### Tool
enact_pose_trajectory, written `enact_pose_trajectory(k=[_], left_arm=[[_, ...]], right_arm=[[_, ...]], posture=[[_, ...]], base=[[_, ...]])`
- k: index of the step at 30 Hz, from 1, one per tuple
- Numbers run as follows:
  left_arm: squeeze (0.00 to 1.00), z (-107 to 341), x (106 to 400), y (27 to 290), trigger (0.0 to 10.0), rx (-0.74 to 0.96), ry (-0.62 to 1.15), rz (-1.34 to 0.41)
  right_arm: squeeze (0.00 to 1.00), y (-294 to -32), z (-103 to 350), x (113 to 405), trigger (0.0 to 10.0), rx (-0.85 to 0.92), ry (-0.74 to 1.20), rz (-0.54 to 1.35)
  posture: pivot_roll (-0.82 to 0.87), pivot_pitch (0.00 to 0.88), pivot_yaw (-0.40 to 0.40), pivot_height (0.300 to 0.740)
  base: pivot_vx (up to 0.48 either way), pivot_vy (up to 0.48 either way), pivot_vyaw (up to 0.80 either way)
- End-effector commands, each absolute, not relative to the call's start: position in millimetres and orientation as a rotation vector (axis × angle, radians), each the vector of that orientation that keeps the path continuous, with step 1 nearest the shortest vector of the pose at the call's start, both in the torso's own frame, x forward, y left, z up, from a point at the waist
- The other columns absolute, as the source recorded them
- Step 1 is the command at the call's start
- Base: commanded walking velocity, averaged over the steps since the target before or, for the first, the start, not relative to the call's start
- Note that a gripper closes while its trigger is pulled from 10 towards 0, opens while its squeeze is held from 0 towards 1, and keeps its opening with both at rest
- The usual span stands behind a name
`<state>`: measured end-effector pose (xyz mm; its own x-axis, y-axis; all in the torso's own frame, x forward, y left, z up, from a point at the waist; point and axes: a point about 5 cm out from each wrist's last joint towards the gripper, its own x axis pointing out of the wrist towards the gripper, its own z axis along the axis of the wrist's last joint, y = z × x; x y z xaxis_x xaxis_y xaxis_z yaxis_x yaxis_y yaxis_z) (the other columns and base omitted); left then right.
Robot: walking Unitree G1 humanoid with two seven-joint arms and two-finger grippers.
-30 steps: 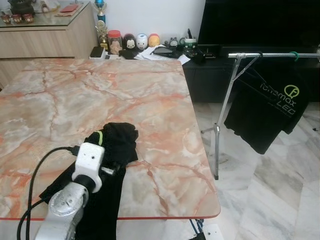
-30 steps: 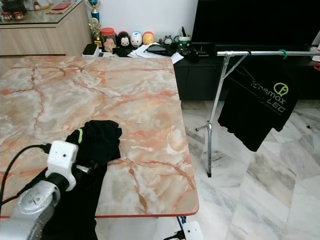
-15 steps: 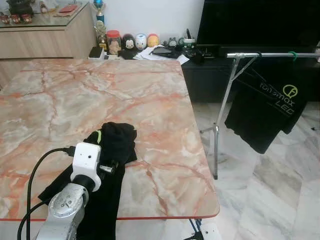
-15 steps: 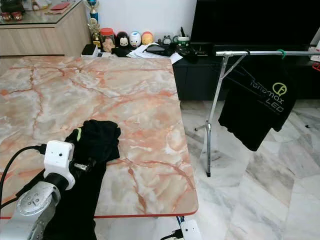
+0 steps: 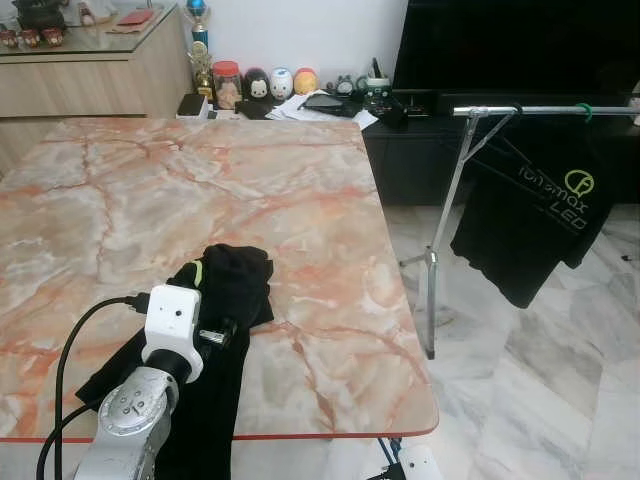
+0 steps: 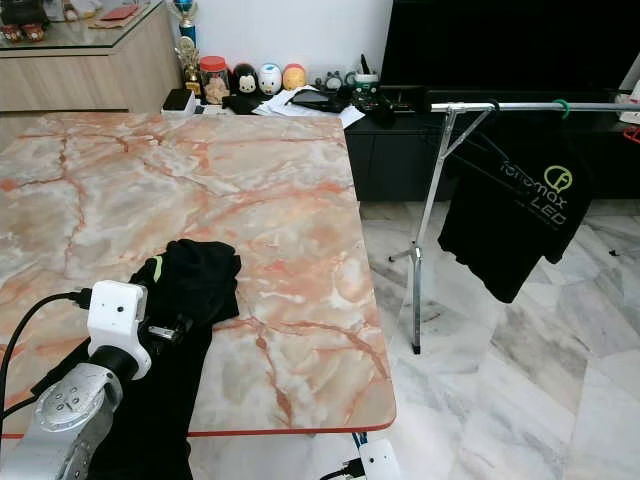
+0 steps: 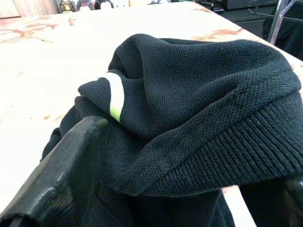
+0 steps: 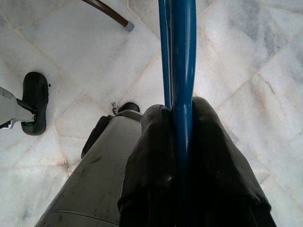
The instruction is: Hang hanger
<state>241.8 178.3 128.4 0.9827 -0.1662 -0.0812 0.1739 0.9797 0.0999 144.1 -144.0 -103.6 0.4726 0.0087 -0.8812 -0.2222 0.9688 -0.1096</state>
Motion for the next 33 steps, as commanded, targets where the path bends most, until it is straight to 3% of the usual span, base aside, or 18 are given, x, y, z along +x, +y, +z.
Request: enact_pose_trajectory(k=[1,24,33], left_arm=[[0.0,135.0,241.8,177.8,10.0,0.107,0.042,-0.166],[0.0,135.1,241.7,177.2,10.0,0.104,0.044,-0.167],[0.0,135.2,241.8,177.5,10.0,0.108,0.044,-0.164]], right_arm=[[0.0,-127.2,-103.3,144.1,10.0,-0.179,1.067,0.183],[0.0,-126.8,-103.2,144.4,10.0,-0.183,1.067,0.191],[0.0,-127.1,-103.3,144.2,10.0,-0.184,1.068,0.19]], posture=[[0.04,0.0,-0.04,0.74],[0.04,0.0,-0.04,0.74],[0.04,0.0,-0.04,0.74]], base=[[0.0,0.0,0.0],[0.0,0.0,0.0],[-0.256,0.0,0.0]])
